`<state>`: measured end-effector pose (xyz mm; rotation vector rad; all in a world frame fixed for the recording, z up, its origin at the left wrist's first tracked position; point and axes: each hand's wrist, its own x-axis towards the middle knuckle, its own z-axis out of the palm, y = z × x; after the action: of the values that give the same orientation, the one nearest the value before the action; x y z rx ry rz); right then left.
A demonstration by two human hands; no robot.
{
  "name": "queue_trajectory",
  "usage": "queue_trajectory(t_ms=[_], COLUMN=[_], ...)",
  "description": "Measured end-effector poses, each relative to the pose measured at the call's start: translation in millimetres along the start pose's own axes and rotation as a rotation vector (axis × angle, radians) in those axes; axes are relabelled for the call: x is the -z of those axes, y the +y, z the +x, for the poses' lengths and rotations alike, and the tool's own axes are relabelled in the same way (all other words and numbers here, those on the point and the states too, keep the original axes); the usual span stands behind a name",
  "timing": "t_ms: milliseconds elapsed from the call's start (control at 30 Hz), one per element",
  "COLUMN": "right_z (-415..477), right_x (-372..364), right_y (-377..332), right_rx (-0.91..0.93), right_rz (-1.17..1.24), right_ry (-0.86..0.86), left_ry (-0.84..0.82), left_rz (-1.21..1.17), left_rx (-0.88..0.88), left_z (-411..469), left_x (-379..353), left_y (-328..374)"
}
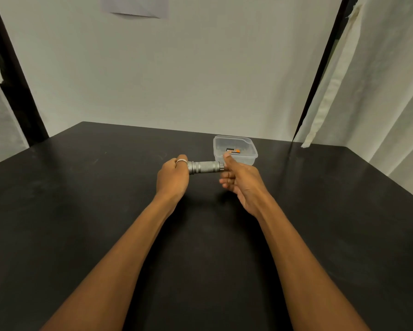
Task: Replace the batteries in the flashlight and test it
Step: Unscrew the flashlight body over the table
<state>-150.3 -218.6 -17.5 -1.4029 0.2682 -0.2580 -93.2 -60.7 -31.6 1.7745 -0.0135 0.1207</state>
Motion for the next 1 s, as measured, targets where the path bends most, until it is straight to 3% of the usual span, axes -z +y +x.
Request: queue_trajectory(t_ms=[100, 300, 467, 667, 867, 1000], right_z=[1.6, 1.8, 3.8, 3.5, 3.4, 3.4], right_x=[-0.5, 6.8, 0.4, 6.2, -0.8, 4.2], right_y=[2.0, 0.7, 3.8, 2.1, 5.1, 4.3], right_rx=[0.003, 0.019, 0.014, 0.064, 0.059, 0.101], right_rz=[-0.092, 0.078, -0.066, 0.07, -0.156, -0.07], right_ry=[0.024, -0.128, -0.008, -0.103, 0.003, -0.052], left_ry=[-0.009, -0.003, -0.006, 0.012, 0.017, 0.011], left_rz=[0.01, -0.001, 0.018, 0.032, 0.034, 0.031], left_rx=[-0.007, 0.003, 0.006, 0.02, 0.018, 0.014], left_z=[-0.6, -0.8, -0.2, 1.3, 1.7, 0.5], left_x=[0.2, 0.7, 0.0, -0.8, -1.0, -0.3], left_y=[0.7, 1.2, -0.8, -0.1, -0.4, 0.0])
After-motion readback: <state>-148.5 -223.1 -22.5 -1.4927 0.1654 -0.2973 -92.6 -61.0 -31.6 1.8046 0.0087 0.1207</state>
